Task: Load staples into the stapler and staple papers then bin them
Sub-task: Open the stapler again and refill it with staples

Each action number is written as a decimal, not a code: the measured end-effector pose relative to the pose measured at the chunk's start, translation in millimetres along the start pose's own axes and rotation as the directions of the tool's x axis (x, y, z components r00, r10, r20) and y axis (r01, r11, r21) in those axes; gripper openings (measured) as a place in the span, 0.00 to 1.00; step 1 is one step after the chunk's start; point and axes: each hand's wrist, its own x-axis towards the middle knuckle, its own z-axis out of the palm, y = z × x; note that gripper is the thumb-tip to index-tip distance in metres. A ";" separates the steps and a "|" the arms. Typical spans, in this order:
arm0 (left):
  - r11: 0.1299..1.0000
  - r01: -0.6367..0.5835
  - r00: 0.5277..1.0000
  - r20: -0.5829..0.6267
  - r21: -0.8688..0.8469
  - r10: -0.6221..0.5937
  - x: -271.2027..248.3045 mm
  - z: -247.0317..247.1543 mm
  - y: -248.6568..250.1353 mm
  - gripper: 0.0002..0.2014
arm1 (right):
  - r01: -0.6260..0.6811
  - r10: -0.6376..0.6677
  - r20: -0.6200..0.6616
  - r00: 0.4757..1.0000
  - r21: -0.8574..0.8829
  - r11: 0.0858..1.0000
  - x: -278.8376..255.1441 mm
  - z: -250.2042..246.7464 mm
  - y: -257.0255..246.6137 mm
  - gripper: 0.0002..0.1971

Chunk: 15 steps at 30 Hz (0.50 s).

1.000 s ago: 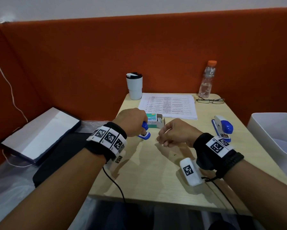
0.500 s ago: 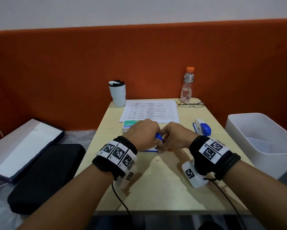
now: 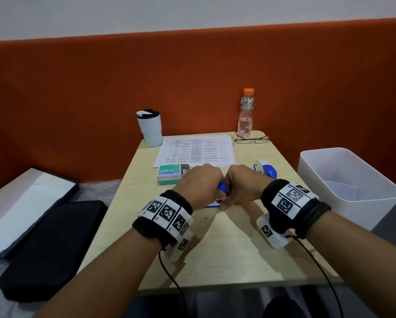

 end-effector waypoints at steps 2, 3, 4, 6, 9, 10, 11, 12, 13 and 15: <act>0.997 -0.004 0.999 -0.036 -0.074 0.002 -1.8 0.9 -2.8 0.12 | -0.016 0.016 -0.002 1.000 -0.024 1.000 0.5 -0.6 1.5 0.14; 0.991 -0.008 0.998 -0.071 -0.133 -0.002 -2.2 0.1 -5.7 0.11 | -0.028 0.028 -0.003 1.000 -0.032 0.999 0.2 -1.4 2.6 0.13; 0.981 -0.010 0.994 -0.107 -0.196 -0.011 -2.6 -1.4 -9.2 0.10 | -0.037 0.037 0.000 0.999 -0.038 0.999 0.1 -2.8 3.2 0.13; 0.949 -0.009 0.987 -0.157 -0.315 -0.043 -4.6 -5.6 -15.7 0.12 | -0.044 0.045 0.018 0.999 -0.053 0.998 0.6 -6.3 3.2 0.15; 0.901 0.004 0.978 -0.187 -0.433 -0.094 -9.8 -8.1 -24.9 0.14 | -0.046 0.050 0.047 0.998 -0.085 0.995 2.8 -9.7 0.2 0.15; 0.881 0.004 0.975 -0.195 -0.474 -0.109 -12.2 -8.4 -29.0 0.13 | -0.045 0.050 0.052 0.997 -0.094 0.995 3.7 -9.9 -0.7 0.15; 0.854 0.000 0.971 -0.203 -0.520 -0.123 -15.0 -8.8 -34.0 0.12 | -0.044 0.050 0.057 0.997 -0.103 0.994 4.1 -9.9 -1.5 0.15; 0.823 -0.014 0.968 -0.213 -0.568 -0.131 -18.7 -9.9 -39.3 0.11 | -0.044 0.051 0.060 0.997 -0.113 0.993 4.6 -9.8 -2.3 0.16; 0.792 -0.028 0.968 -0.215 -0.610 -0.131 -22.5 -11.2 -45.4 0.12 | -0.044 0.052 0.060 0.997 -0.122 0.992 5.1 -9.7 -2.8 0.16; 0.753 -0.050 0.974 -0.199 -0.656 -0.108 -29.6 -13.3 -56.9 0.15 | -0.047 0.055 0.054 0.997 -0.131 0.990 5.8 -9.9 -3.3 0.17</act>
